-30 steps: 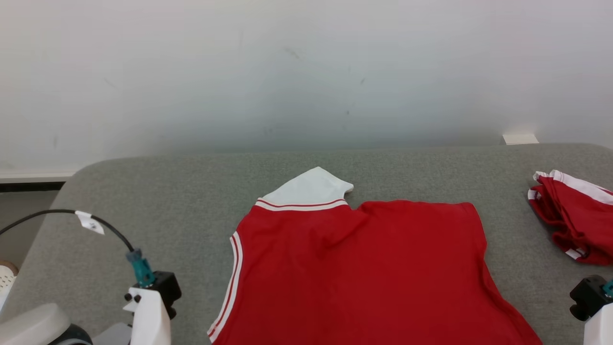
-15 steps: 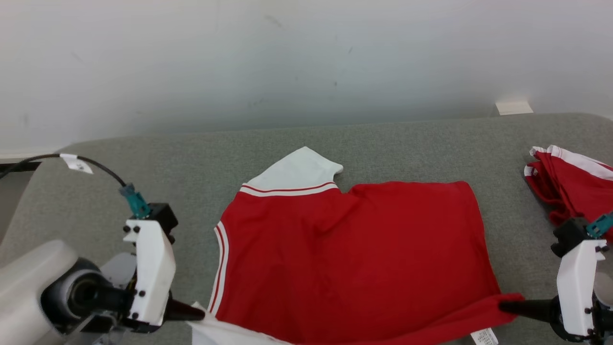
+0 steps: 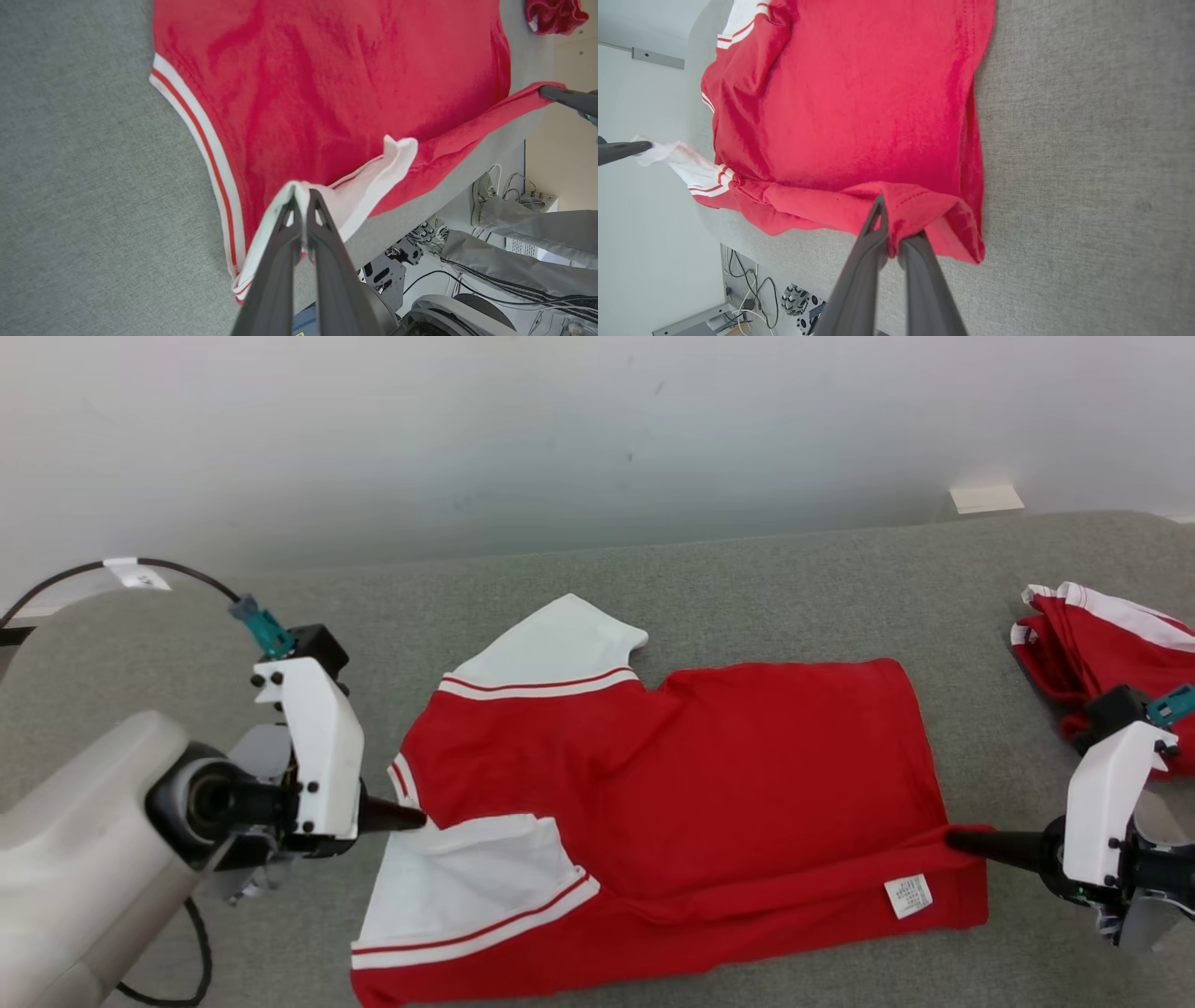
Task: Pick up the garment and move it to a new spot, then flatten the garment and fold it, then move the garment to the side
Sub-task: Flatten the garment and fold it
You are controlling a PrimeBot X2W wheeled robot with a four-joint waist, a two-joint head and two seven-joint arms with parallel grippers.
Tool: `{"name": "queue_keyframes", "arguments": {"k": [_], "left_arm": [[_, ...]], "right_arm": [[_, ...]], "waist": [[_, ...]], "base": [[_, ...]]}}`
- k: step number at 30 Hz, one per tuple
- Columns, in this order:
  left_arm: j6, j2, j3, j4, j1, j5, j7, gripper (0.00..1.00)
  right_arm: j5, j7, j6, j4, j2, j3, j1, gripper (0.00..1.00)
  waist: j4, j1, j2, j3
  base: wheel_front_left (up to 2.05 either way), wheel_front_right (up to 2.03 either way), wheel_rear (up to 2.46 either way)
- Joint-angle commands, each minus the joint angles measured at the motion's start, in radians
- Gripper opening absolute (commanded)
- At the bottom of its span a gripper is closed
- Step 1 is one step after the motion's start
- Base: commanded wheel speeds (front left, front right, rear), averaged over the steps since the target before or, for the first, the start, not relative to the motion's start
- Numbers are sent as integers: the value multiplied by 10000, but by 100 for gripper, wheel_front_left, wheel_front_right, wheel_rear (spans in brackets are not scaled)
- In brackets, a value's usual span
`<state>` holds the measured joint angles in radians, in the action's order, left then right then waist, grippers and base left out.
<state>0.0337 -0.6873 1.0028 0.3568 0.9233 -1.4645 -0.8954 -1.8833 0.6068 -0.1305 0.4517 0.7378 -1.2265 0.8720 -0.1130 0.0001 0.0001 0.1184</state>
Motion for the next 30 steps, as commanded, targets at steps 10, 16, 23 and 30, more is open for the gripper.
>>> {"name": "queue_keyframes", "arguments": {"k": [10, 16, 23, 30], "left_arm": [[-931, 915, -35, 1966, -133, 418, 1269, 100], [-1424, 1038, -318, 2071, -248, 754, 2865, 100], [-1589, 606, -501, 1388, -997, 1823, 5608, 100], [9, 12, -992, 46, -2175, 3325, 9214, 100]], "right_arm": [[-168, -649, 1, 1107, -629, -209, 68, 100], [14, -1938, 1, 664, -267, 102, -287, 100], [1700, -5719, 1, -1193, 670, 742, -1213, 100], [3485, -8708, 1, -1487, 871, 2381, -2413, 100]], "waist": [[-6, -1, -1, -260], [117, -1, -1, -641], [263, -1, -1, -1172], [342, -1, -1, -1396]], "base": [[0, 0, 0], [0, 0, 0], [0, 0, 0], [0, 0, 0]]}}
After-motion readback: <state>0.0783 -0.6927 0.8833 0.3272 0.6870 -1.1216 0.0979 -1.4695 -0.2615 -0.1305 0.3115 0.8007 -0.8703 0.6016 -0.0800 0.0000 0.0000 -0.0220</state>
